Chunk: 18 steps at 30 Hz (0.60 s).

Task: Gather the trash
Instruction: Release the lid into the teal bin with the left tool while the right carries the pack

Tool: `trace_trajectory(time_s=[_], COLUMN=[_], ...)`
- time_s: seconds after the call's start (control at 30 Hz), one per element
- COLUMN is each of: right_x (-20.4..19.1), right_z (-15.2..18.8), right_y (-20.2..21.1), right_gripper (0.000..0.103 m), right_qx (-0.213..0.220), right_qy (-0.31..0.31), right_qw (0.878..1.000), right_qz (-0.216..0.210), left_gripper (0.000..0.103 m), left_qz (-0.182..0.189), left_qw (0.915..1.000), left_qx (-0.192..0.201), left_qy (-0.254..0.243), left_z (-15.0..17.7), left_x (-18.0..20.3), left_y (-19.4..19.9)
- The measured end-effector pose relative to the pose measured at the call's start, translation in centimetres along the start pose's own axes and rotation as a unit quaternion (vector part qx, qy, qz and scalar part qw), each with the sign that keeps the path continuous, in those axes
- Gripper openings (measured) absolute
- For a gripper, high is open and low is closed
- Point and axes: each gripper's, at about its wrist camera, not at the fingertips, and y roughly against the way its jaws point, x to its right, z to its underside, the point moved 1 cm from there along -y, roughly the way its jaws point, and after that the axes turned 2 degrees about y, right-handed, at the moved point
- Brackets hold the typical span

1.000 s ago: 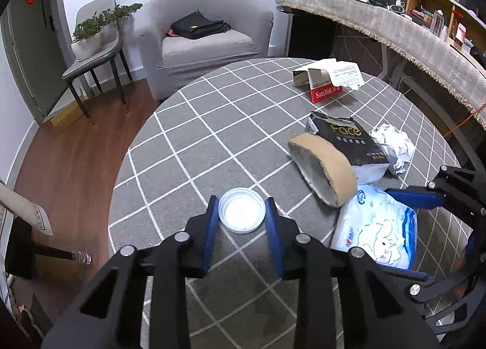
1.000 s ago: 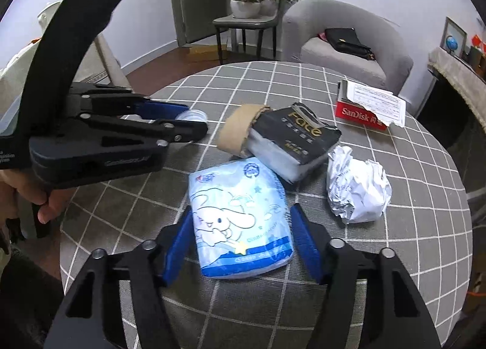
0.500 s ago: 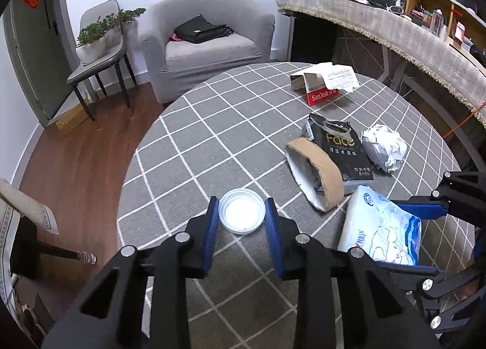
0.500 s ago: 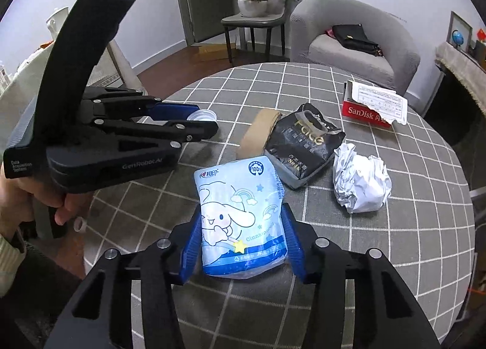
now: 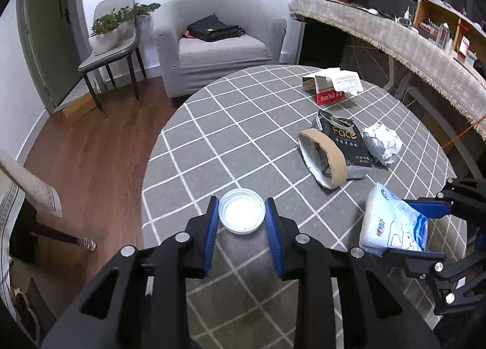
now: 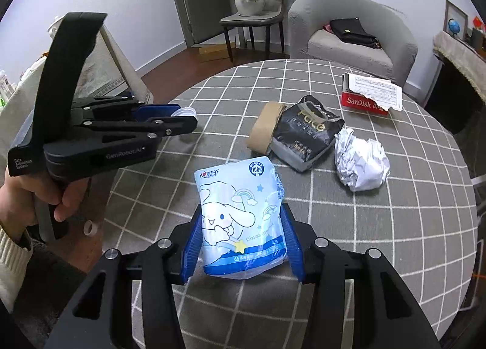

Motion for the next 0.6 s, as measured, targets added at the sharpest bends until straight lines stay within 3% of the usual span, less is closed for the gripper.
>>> trace_trajectory(time_s=[0.6], right_x=[-2.7], right_z=[-0.7], right_y=[0.8], right_gripper=[0.049], right_qx=[0.023], right_qy=[-0.007], right_qw=[1.000], right_qz=[-0.010], left_gripper=[0.032], left_qz=[-0.014], left_qw=[0.9989], left_qx=[-0.002], left_qy=[0.044], left_z=[5.0], left_x=[-3.1], left_y=[4.2])
